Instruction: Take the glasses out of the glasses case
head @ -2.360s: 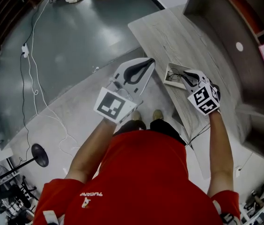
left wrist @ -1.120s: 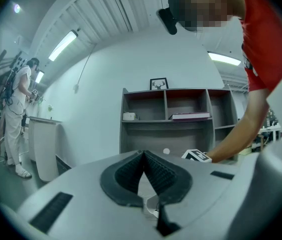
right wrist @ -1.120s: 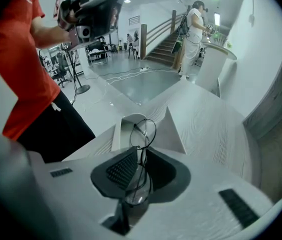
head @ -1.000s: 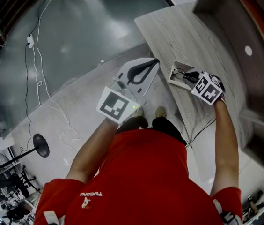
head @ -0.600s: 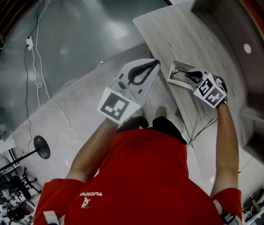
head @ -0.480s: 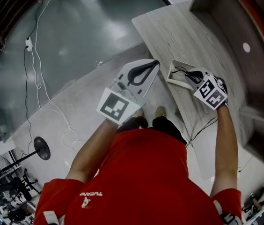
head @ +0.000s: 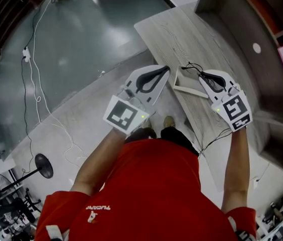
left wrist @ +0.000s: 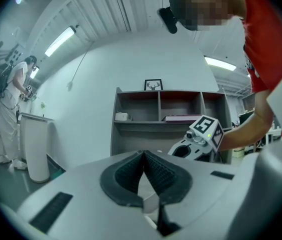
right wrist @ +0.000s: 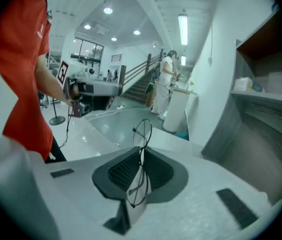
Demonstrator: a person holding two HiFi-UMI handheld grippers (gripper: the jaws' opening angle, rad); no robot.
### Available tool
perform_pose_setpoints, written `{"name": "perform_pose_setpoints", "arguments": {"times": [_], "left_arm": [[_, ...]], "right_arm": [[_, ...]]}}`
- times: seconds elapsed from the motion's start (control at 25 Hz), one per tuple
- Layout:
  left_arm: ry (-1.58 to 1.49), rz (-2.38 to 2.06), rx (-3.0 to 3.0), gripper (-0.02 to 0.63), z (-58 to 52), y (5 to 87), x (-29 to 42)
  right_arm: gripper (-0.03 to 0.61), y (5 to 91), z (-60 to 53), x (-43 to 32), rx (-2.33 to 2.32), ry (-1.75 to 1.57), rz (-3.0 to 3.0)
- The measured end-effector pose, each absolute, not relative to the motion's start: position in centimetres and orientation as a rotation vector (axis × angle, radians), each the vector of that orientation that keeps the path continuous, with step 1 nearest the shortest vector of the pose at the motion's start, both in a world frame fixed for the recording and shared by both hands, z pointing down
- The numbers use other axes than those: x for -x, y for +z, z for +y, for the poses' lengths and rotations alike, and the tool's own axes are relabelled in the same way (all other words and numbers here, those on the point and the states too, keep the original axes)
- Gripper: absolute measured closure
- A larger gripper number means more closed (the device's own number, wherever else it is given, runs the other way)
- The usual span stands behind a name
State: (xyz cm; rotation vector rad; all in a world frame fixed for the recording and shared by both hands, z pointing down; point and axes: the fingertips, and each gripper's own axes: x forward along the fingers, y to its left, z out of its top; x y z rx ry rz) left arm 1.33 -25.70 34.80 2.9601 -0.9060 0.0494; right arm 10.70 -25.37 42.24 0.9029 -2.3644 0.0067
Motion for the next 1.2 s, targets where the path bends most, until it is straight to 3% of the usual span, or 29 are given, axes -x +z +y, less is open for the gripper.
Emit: {"name": "perform_pose_setpoints", "arguments": {"times": [0.56,1.2], "left_arm": [[-0.033,-0.808,-2.983,0.603,-24.4,31.9,-2.3],[-0.063,-0.720,-3.034,0.603,-22.6,29.7,-3.4]], "right_arm": [[0.541,30.6,-21.5,-8.8,-1.264,0.004,-2.713],[0.546,28.0,-19.7,-8.5,-1.390,-0.024,-2.800]]}}
